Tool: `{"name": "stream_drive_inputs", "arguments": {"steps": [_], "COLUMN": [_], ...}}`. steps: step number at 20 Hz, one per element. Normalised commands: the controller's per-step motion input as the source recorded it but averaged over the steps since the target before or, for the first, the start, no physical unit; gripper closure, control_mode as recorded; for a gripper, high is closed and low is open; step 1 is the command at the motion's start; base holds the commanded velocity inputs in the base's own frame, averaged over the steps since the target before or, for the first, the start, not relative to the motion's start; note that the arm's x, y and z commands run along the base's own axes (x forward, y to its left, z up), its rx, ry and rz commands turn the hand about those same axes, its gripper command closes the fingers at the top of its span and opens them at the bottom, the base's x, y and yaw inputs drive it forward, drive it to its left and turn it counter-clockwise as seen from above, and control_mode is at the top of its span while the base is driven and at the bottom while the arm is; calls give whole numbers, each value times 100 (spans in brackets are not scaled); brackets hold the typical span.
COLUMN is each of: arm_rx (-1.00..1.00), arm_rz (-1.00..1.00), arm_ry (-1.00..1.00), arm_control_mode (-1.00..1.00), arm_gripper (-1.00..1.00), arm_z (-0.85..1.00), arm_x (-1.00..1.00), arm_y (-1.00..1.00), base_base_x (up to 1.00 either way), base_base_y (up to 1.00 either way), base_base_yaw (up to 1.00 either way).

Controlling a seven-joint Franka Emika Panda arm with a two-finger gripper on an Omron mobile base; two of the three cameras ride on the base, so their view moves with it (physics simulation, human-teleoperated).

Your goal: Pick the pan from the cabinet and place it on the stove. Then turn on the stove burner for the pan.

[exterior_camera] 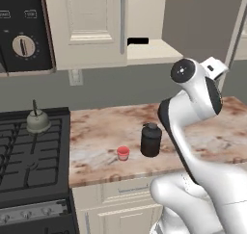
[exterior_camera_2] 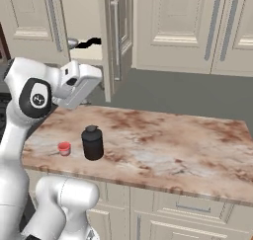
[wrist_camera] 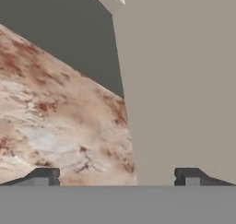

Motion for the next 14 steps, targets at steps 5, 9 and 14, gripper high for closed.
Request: {"name": "stream_drive_inputs", "arguments": {"steps": [5, 9, 14], "arm_rx": [3, 2, 0], "arm_rz": [0, 0, 3], "arm_ry": [-3, -4, -15], "arm_control_mode": [-100, -100, -100], "arm_gripper": [-100, -100, -100], "arm_z": [-16, 0, 0], "arm_x": [-14, 0, -20], "arm_y": [-90, -68, -21], "base_base_x": [0, 0, 0], "base_base_y": [0, 0, 0], "base_base_yaw": [0, 0, 0]}}
